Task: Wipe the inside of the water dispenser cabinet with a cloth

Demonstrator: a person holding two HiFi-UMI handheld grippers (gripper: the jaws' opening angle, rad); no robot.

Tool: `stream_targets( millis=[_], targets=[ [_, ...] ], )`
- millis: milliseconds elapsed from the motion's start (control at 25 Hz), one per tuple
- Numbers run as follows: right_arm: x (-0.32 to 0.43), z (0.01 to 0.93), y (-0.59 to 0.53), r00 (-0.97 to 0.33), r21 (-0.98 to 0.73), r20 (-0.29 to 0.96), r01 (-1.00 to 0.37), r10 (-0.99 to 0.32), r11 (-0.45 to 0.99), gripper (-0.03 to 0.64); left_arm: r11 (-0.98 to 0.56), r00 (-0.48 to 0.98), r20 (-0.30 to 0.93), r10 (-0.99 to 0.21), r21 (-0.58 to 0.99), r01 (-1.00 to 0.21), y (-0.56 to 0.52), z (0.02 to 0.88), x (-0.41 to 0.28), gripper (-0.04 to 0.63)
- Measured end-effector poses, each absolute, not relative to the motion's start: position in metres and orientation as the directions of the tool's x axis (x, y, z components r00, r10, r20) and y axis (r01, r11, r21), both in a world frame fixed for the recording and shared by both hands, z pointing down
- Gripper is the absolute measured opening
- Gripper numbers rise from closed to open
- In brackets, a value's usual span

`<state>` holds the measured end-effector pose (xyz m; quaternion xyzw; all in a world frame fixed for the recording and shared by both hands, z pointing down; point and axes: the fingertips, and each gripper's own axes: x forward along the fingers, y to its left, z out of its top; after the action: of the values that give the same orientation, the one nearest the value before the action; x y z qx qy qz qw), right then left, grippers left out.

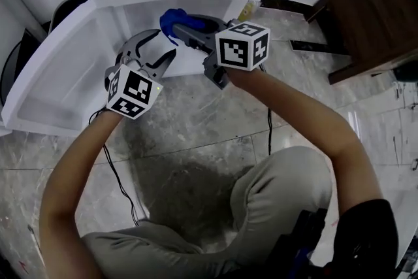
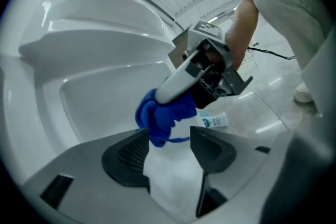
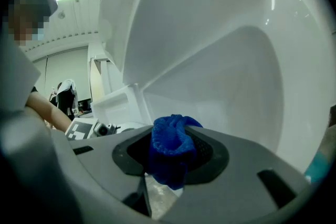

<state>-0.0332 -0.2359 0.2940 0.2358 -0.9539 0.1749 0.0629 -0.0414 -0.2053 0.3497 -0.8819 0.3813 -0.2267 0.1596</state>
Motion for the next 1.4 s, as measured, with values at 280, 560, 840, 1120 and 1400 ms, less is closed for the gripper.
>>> stream_targets(
  millis=[280, 560, 840, 1120, 1400],
  targets=[
    [-0.032, 0.294, -0.217, -0.882, -0.344, 0.330, -0.444, -0.336, 0.827, 0.124, -0.628, 0.639, 0.215, -0.739, -0.564, -0.536, -0.221, 0.322, -0.014, 0.279],
    [-0.029, 0.312, -0.210, -0.875, -0.363, 0.400, -0.425, -0.273, 0.829, 0.124, -0.586, 0.611, 0.285, -0.738, -0.719, -0.373, -0.217, 0.327, 0.010, 0.279],
    [-0.027, 0.324, -0.201, -0.882, -0.392, 0.421, -0.387, -0.212, 0.835, 0.124, -0.618, 0.595, 0.353, -0.722, -0.716, -0.324, -0.208, 0.341, 0.015, 0.244],
    [-0.011, 0.310, -0.204, -0.897, -0.426, 0.370, -0.394, -0.240, 0.814, 0.155, -0.657, 0.630, 0.355, -0.691, -0.671, -0.343, -0.211, 0.331, 0.019, 0.185],
    [0.020, 0.293, -0.216, -0.871, -0.347, 0.331, -0.471, -0.364, 0.811, 0.153, -0.670, 0.607, 0.334, -0.721, -0.560, -0.488, -0.225, 0.329, 0.001, 0.183]
  ],
)
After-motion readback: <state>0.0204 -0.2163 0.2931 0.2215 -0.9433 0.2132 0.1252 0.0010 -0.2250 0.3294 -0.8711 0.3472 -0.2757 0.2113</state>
